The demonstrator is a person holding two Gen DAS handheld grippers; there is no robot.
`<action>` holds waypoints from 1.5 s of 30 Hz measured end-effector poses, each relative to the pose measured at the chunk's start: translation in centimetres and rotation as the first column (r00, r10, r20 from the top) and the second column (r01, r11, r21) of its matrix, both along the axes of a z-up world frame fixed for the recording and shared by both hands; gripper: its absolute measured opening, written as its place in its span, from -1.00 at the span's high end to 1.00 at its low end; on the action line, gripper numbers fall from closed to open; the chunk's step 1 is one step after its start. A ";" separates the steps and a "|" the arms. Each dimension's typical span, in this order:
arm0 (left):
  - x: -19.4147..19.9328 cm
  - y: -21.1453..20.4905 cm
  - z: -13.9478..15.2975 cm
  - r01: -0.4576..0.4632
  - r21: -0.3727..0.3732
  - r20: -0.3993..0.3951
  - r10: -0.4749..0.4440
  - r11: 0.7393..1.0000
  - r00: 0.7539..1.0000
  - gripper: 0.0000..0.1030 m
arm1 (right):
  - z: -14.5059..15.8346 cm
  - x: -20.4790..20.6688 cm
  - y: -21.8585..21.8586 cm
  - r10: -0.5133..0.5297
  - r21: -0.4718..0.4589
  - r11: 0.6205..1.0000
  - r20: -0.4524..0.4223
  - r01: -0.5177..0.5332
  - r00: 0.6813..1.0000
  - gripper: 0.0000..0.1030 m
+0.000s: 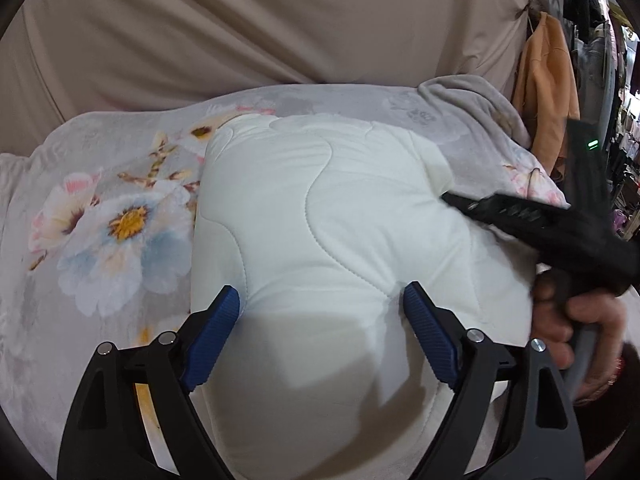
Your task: Fold large clothes
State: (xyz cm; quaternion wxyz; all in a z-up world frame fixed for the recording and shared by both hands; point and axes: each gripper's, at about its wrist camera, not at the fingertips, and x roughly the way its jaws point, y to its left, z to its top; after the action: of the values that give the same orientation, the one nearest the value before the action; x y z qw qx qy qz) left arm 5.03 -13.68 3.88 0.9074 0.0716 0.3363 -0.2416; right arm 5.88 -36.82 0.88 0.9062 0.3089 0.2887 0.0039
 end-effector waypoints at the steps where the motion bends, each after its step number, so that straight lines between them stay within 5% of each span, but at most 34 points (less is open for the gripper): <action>1: 0.0 0.1 0.0 -0.003 0.002 -0.001 0.003 1.000 1.000 -0.60 | 0.8 -0.6 0.1 -0.015 0.008 1.000 0.004 0.015 1.000 0.70; 3: 0.1 0.2 -0.1 -0.003 0.000 -0.004 0.003 1.000 1.000 -0.60 | 2.7 -2.0 0.5 -0.028 -0.021 0.999 0.014 0.029 0.999 0.71; 7: 0.1 0.2 -0.1 -0.005 0.003 -0.002 0.005 1.000 1.000 -0.60 | 5.7 -4.5 3.4 -0.027 -0.253 0.967 -0.060 0.011 0.998 0.72; 16: -0.1 -0.1 0.0 -0.010 0.019 0.001 0.010 1.000 1.000 -0.61 | 4.1 -4.9 6.8 -0.050 -0.470 0.880 -0.222 -0.062 0.974 0.73; 28: -0.4 -0.8 -0.6 -0.017 0.054 0.024 0.016 0.998 1.000 -0.63 | 1.6 -3.7 7.9 -0.046 -0.504 0.858 -0.271 -0.101 0.961 0.73; 35: -0.5 -1.0 -0.8 -0.023 0.078 0.040 0.020 0.997 0.999 -0.64 | 0.0 -3.4 7.5 -0.031 -0.472 0.877 -0.249 -0.094 0.968 0.74; 41: -0.2 -0.6 -0.5 -0.031 0.066 0.022 0.029 0.997 0.999 -0.64 | 3.9 -6.5 7.3 -0.031 -0.419 0.907 -0.151 -0.035 0.988 0.74; 45: -0.2 -0.5 -0.5 -0.033 0.064 0.022 0.032 0.997 0.999 -0.64 | 5.6 -8.9 9.0 0.037 -0.426 0.900 -0.143 -0.096 0.989 0.74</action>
State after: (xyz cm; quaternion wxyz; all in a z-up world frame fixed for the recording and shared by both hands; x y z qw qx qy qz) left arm 4.81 -14.22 3.41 0.9120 0.0980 0.3353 -0.2151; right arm -3.02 -27.85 6.44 0.9304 0.0902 0.3518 -0.0495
